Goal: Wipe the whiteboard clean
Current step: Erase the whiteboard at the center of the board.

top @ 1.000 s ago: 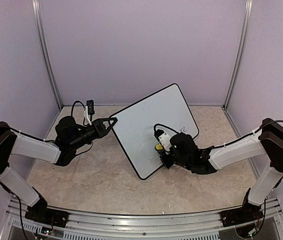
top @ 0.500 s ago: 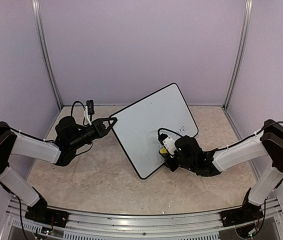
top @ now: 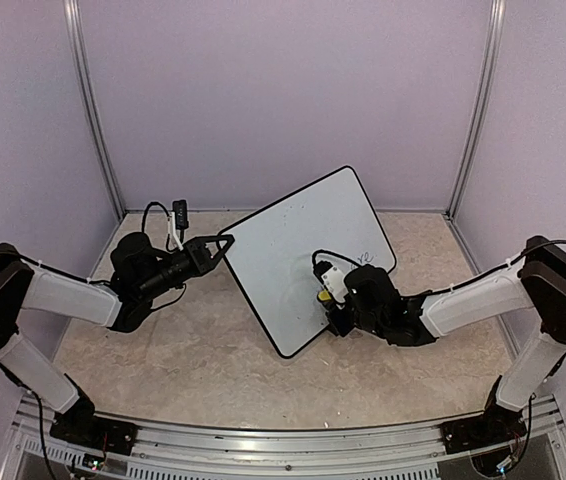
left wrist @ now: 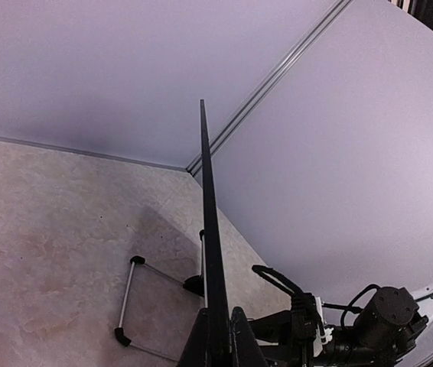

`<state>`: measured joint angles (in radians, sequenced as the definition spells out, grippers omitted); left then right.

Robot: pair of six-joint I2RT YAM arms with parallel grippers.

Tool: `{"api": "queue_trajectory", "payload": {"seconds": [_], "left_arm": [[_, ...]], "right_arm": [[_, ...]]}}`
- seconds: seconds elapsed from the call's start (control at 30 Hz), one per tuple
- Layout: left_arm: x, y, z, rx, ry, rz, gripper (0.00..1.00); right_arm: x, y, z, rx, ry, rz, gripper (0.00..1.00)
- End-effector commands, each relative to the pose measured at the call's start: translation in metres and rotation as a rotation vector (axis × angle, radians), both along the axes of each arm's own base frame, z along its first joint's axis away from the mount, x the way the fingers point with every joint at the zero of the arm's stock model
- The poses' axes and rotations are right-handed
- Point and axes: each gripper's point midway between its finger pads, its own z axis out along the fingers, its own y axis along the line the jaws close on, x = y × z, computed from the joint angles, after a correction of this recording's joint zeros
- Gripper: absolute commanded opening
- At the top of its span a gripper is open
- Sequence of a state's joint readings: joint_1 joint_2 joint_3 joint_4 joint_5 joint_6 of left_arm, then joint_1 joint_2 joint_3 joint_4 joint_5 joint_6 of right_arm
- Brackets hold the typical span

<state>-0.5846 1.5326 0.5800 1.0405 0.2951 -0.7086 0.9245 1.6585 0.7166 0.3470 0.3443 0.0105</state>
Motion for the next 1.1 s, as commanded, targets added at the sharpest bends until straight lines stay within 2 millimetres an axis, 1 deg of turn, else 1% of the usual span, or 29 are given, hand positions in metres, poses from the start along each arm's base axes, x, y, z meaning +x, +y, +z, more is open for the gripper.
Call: {"api": "queue_trajectory", "payload": {"seconds": [0.0, 0.13, 0.23, 0.3, 0.4, 0.53, 0.6, 0.8, 1.07], "left_arm": [[-0.018, -0.01, 0.027, -0.046, -0.11, -0.084, 0.0], [-0.018, -0.01, 0.027, -0.046, -0.11, -0.083, 0.0], [-0.018, -0.01, 0.027, -0.047, -0.11, -0.086, 0.0], [-0.017, -0.01, 0.025, -0.045, -0.107, -0.085, 0.0], [-0.017, -0.01, 0.025, -0.045, -0.106, -0.085, 0.0], [-0.017, -0.01, 0.026, -0.046, -0.107, -0.083, 0.0], [-0.017, -0.01, 0.026, -0.046, -0.107, -0.084, 0.0], [-0.016, -0.01, 0.026, -0.045, -0.106, -0.082, 0.0], [-0.017, -0.01, 0.025, -0.045, -0.106, -0.083, 0.0]], "right_arm": [[0.031, 0.003, 0.023, -0.013, -0.086, -0.068, 0.0], [0.036, 0.01, 0.039, 0.017, -0.109, -0.054, 0.0], [0.034, 0.014, 0.04, 0.024, -0.102, -0.032, 0.0], [0.03, 0.014, 0.032, 0.014, -0.079, -0.014, 0.0], [0.02, 0.014, 0.011, -0.012, -0.01, 0.02, 0.0], [0.007, 0.001, -0.013, -0.046, 0.055, 0.015, 0.0], [0.001, -0.005, -0.021, -0.042, 0.087, -0.003, 0.0], [-0.013, -0.019, -0.036, -0.06, 0.149, -0.015, 0.0], [-0.024, -0.02, -0.049, -0.102, 0.206, 0.006, 0.0]]}}
